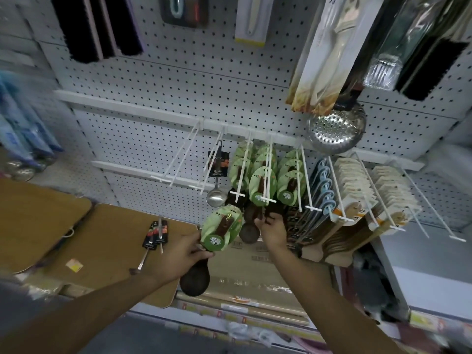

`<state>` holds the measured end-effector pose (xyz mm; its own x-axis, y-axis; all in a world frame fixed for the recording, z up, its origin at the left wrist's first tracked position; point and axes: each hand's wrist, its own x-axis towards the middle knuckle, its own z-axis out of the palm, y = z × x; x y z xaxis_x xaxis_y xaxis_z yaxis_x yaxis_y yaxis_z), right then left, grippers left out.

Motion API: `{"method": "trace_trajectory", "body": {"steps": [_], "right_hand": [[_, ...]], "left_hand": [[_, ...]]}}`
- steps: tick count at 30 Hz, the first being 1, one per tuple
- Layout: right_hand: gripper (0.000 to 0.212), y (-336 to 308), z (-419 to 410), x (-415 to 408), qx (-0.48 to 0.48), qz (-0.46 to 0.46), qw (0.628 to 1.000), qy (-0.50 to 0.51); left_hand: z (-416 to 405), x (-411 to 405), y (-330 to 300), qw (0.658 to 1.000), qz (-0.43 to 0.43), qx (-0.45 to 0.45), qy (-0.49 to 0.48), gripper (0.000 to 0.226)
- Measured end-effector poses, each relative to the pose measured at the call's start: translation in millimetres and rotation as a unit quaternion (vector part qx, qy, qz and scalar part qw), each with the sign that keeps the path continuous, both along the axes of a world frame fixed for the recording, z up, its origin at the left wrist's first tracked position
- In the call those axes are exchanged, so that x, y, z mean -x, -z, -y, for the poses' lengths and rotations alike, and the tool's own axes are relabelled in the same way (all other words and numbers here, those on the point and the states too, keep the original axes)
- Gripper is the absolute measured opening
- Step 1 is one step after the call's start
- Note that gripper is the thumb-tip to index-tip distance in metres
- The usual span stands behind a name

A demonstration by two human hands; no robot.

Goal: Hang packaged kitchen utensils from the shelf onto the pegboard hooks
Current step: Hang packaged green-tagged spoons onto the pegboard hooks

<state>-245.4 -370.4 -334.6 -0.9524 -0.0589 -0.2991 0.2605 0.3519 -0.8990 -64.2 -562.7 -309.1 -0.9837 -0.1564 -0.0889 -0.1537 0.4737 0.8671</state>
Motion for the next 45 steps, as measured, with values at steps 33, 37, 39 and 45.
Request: {"method": "trace_trajectory", "body": {"steps": [33, 37, 39, 45], "right_hand": [[0.025, -22.4, 24.5, -87.8, 0.204, -0.049, 0.971, -0.112], [0.022, -17.7, 26.0, -80.4, 0.217, -0.065, 0.966, -0.124], [0.023, -15.9, 27.8, -75.9, 0.209, -0.068, 0.968, -0.125], [0.025, -16.1, 37.0, -56.6, 0.169, -0.068, 0.976, -0.12]], "left_hand": [[-7.2, 32.1, 46.4, 0.998, -0.003, -0.053, 0.025, 0.04], [-4.4, 38.1, 50.7, 0.998, -0.02, -0.06, 0.025, 0.042], [-2.6, 41.4, 51.9, 0.997, -0.022, -0.066, 0.023, 0.04], [-0.4, 58.7, 49.4, 0.996, -0.014, -0.083, 0.004, 0.036]]}}
